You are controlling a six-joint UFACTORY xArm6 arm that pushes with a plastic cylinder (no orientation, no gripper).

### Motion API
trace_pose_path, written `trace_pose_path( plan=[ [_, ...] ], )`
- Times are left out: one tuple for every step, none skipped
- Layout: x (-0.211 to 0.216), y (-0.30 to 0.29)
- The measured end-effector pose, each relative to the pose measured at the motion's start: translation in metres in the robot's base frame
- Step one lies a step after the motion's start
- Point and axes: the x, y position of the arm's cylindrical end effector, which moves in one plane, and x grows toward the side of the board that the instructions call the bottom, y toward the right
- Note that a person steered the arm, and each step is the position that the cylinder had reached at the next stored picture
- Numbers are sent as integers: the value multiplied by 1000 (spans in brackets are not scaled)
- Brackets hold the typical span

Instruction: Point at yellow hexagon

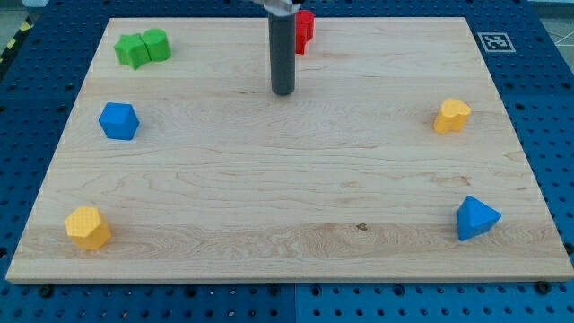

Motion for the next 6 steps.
trace_pose_path(
  plan=[
    [23,0],
    [53,-10],
    [84,-48],
    [122,-94],
    [136,-138],
    [136,-187]
  ],
)
